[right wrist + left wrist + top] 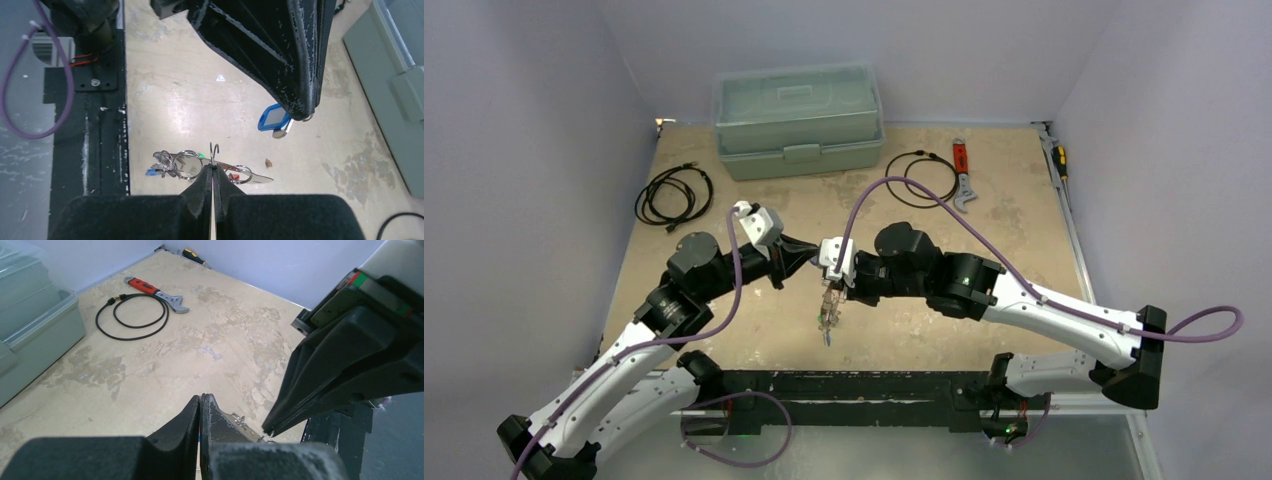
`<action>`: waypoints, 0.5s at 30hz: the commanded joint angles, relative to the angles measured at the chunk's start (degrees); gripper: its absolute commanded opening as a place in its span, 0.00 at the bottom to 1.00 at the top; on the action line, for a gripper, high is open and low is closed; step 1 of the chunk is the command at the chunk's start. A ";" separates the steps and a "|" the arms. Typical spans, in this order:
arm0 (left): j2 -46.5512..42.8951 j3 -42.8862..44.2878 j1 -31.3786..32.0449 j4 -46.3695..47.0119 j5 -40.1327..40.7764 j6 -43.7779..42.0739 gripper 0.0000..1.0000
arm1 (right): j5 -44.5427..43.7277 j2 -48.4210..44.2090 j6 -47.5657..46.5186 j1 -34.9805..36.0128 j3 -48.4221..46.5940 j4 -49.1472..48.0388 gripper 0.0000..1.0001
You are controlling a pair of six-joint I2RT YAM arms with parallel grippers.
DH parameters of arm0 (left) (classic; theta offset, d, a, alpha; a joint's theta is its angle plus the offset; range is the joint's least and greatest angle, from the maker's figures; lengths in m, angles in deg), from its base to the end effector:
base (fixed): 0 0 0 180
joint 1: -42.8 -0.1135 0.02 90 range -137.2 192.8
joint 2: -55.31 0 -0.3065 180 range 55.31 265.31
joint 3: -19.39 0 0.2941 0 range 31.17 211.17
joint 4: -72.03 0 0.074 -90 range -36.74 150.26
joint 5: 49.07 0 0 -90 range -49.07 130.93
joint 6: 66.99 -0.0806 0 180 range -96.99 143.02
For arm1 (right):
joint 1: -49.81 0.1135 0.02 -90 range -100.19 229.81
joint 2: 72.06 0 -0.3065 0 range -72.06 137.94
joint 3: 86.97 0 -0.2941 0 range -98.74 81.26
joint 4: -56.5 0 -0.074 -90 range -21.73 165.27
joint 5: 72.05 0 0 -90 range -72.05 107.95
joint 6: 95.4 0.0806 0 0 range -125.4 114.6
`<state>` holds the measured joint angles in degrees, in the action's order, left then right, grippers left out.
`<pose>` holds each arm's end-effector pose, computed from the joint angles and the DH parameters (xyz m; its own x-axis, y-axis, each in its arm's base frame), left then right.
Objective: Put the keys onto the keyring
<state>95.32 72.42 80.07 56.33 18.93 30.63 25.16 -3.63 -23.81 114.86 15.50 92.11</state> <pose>0.1571 -0.1575 0.3699 -0.1508 -0.0397 -0.9878 0.8467 0.5105 -0.1498 0.1323 0.3084 0.3763 0.1204 -0.4840 -0.8668 -0.9579 0.1726 -0.2295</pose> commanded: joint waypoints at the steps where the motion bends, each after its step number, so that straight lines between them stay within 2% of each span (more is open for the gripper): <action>1: -1.16 -1.49 0.33 2.33 2.04 -2.51 0.00 | 4.75 -2.72 1.39 -0.28 -4.11 2.22 0.00; 4: -1.07 -2.10 0.28 2.97 1.16 -2.85 0.00 | 5.78 -3.28 1.32 -0.28 -4.53 3.04 0.00; 15: -2.45 -5.34 1.33 9.86 -12.13 -3.25 0.00 | 5.37 -3.30 -0.82 -0.37 -6.20 4.70 0.00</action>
<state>93.94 67.90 80.73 60.81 13.44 28.34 29.57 -5.86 -23.71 114.78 12.51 97.59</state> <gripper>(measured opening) 0.006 0.005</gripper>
